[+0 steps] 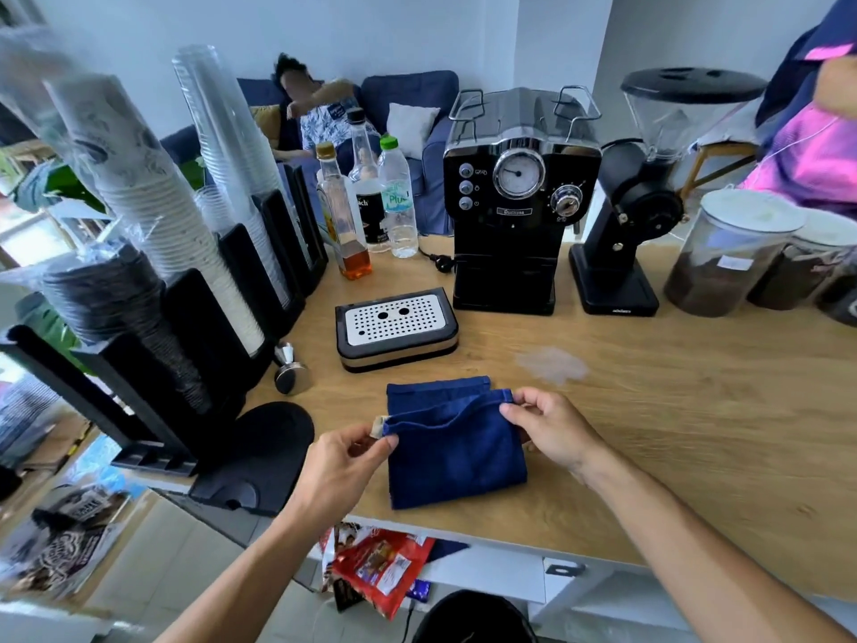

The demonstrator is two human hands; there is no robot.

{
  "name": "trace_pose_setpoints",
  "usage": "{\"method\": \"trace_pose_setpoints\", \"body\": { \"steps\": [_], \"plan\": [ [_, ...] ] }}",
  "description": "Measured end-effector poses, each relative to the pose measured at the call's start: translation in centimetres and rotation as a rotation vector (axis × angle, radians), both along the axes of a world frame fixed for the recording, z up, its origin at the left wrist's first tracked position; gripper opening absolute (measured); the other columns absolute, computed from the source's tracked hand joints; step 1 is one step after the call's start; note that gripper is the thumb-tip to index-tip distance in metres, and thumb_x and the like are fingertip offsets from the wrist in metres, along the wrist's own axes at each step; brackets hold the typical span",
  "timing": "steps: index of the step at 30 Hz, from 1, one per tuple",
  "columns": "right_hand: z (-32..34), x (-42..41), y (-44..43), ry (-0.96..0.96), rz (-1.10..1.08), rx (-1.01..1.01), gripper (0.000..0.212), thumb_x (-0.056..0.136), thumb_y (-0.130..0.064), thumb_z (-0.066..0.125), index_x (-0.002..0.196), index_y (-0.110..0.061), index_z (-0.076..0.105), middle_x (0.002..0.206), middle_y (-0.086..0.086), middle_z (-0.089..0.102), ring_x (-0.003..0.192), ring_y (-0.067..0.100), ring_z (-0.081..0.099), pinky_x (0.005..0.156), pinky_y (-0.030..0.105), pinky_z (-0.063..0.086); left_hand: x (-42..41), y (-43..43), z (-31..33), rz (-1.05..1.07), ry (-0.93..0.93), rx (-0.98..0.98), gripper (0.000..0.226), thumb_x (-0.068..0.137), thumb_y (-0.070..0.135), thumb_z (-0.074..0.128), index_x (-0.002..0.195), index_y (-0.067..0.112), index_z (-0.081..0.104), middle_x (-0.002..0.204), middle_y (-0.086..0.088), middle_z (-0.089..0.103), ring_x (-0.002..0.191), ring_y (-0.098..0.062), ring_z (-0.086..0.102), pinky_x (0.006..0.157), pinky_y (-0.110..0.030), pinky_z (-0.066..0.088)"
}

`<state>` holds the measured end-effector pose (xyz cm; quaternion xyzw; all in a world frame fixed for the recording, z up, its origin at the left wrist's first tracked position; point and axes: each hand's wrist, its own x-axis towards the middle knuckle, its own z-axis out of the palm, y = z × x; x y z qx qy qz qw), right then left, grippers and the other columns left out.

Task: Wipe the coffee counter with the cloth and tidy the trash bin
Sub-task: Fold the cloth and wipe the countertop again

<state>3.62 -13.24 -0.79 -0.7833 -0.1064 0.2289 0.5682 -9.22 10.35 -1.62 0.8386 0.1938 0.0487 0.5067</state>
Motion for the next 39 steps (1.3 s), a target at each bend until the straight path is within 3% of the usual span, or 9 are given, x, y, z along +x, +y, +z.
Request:
{"method": "trace_pose_setpoints", "body": {
  "steps": [5, 14, 17, 21, 23, 26, 31, 34, 39],
  "plan": [
    [-1.4, 3.5, 2.6, -0.016, -0.049, -0.098, 0.02, 0.091, -0.03, 0.054, 0.088, -0.014, 0.067, 0.091, 0.005, 0.073, 0.089, 0.022, 0.066, 0.083, 0.036, 0.049, 3.5, 1.2, -0.4, 0.056, 0.054, 0.005, 0.034, 0.09, 0.042, 0.06, 0.081, 0.012, 0.072, 0.069, -0.001, 0.062, 0.065, -0.012, 0.051, 0.059, -0.029, 0.038],
    [-3.4, 6.2, 5.6, -0.199, -0.128, -0.522, 0.027, 0.089, -0.032, 0.054, 0.068, -0.016, 0.059, 0.066, 0.001, 0.061, 0.069, 0.022, 0.058, 0.063, 0.03, 0.046, 8.1, 2.8, -2.6, 0.103, 0.153, 0.113, 0.041, 0.093, 0.044, 0.055, 0.073, 0.009, 0.065, 0.062, 0.007, 0.056, 0.061, -0.012, 0.049, 0.057, -0.031, 0.034],
    [-3.3, 5.2, 5.9, -0.456, -0.187, -0.575, 0.012, 0.088, -0.028, 0.056, 0.087, -0.017, 0.057, 0.085, -0.001, 0.063, 0.082, 0.02, 0.059, 0.069, 0.032, 0.049, 8.1, 2.4, -2.9, 0.153, 0.123, 0.344, 0.017, 0.091, 0.045, 0.056, 0.09, 0.029, 0.06, 0.087, 0.014, 0.061, 0.078, -0.005, 0.055, 0.058, -0.026, 0.039],
    [-3.8, 2.0, 6.2, -0.839, 0.048, -0.462, 0.036, 0.091, -0.029, 0.048, 0.122, -0.013, 0.053, 0.122, 0.004, 0.058, 0.114, 0.022, 0.051, 0.098, 0.039, 0.043, 6.4, 1.9, -3.6, -0.026, -0.185, 0.658, 0.037, 0.093, 0.038, 0.052, 0.127, 0.023, 0.052, 0.125, 0.002, 0.059, 0.112, -0.018, 0.055, 0.09, -0.039, 0.048],
    [-4.7, 0.5, 6.4, -0.855, 0.257, -0.569, 0.052, 0.092, -0.038, 0.039, 0.137, -0.013, 0.039, 0.143, 0.009, 0.042, 0.137, 0.026, 0.029, 0.114, 0.044, 0.024, 5.6, 1.6, -4.0, -0.223, -0.18, 0.782, 0.054, 0.095, 0.044, 0.036, 0.143, 0.019, 0.042, 0.148, -0.001, 0.047, 0.132, -0.02, 0.045, 0.104, -0.042, 0.039],
    [-6.1, 0.0, 6.1, -0.729, 0.363, -0.701, 0.064, 0.094, -0.046, 0.027, 0.148, -0.017, 0.008, 0.158, 0.004, 0.001, 0.144, 0.019, -0.01, 0.115, 0.04, -0.004, 5.1, 1.9, -4.8, -0.373, 0.038, 0.838, 0.067, 0.095, 0.056, 0.012, 0.153, 0.024, 0.004, 0.158, 0.011, -0.004, 0.149, -0.012, 0.0, 0.118, -0.034, 0.0],
    [-6.7, 0.3, 5.4, -0.724, 0.403, -0.782, 0.069, 0.092, -0.055, 0.021, 0.146, -0.024, -0.009, 0.156, 0.002, -0.017, 0.14, 0.015, -0.023, 0.113, 0.039, -0.014, 5.6, 2.9, -5.5, -0.435, 0.167, 0.902, 0.066, 0.098, 0.056, 0.014, 0.147, 0.028, -0.019, 0.154, 0.013, -0.024, 0.147, -0.01, -0.017, 0.118, -0.04, -0.011],
    [-6.3, 0.2, 6.0, -0.71, 0.413, -0.813, 0.069, 0.092, -0.052, 0.024, 0.147, -0.021, -0.004, 0.157, 0.004, -0.014, 0.142, 0.019, -0.018, 0.111, 0.039, -0.015, 5.4, 3.2, -5.6, -0.432, 0.144, 0.864, 0.065, 0.098, 0.054, 0.017, 0.151, 0.028, -0.011, 0.158, 0.013, -0.017, 0.147, -0.008, -0.014, 0.118, -0.039, -0.01],
    [-4.9, -1.2, 8.6, -0.846, 0.276, -0.637, 0.053, 0.092, -0.039, 0.034, 0.137, -0.01, 0.037, 0.145, 0.009, 0.037, 0.139, 0.024, 0.022, 0.114, 0.041, 0.013, 4.5, 3.5, -5.2, -0.292, -0.002, 0.745, 0.057, 0.101, 0.041, 0.022, 0.153, 0.021, 0.014, 0.162, 0.003, 0.017, 0.149, -0.014, 0.009, 0.12, -0.034, 0.001]
  ]
}}
